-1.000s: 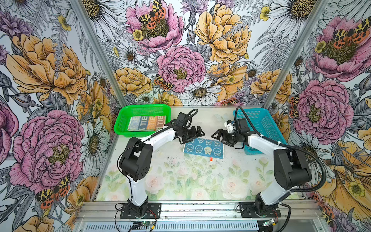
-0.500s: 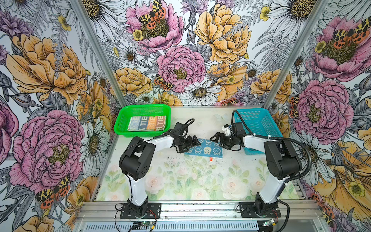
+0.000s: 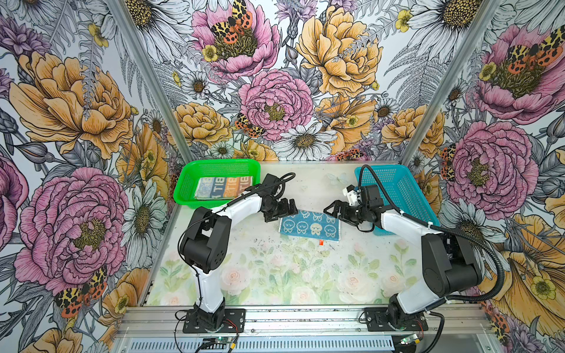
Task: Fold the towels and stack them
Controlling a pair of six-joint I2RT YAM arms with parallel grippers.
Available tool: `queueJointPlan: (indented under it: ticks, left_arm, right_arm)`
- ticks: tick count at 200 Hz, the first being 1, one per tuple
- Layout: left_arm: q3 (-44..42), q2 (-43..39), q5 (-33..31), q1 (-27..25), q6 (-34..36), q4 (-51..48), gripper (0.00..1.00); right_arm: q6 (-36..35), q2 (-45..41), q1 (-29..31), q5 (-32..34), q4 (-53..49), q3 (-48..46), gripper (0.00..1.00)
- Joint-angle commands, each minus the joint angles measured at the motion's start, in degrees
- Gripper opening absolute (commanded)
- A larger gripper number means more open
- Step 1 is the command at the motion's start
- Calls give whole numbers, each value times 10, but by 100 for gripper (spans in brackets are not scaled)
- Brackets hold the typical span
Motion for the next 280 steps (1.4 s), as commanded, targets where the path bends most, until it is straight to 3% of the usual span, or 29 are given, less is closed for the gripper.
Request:
queueJointPlan:
  ticks: [1,111,163,195,224,257,280]
  left_arm:
    - [27,34,-49,1,60,-63,99]
    - [109,136,-49,-21,88,-86,97]
    - [106,154,-60,-29,94,-95,87]
    - [99,159,-61,-38,101,-103,64]
    - [103,162,-78,-46,109,-114,28]
    - [109,159,-78,-48,115,-119,17]
    - [127,155,-86,-50,130,-135,2]
  right_arm:
    - [-27,-4,3,31,-30,-20,99]
    - [-44,13,13,58,-38,-48,99]
    - [-44,27,16,59,-36,-47,99]
    - [-40,28,23,63,-34,-44,99]
    - [-35,35,29,62,-33,-39,99]
    - [-30,44,39,64,-26,-35,99]
    - [-25,47,46,63,-20,-30,99]
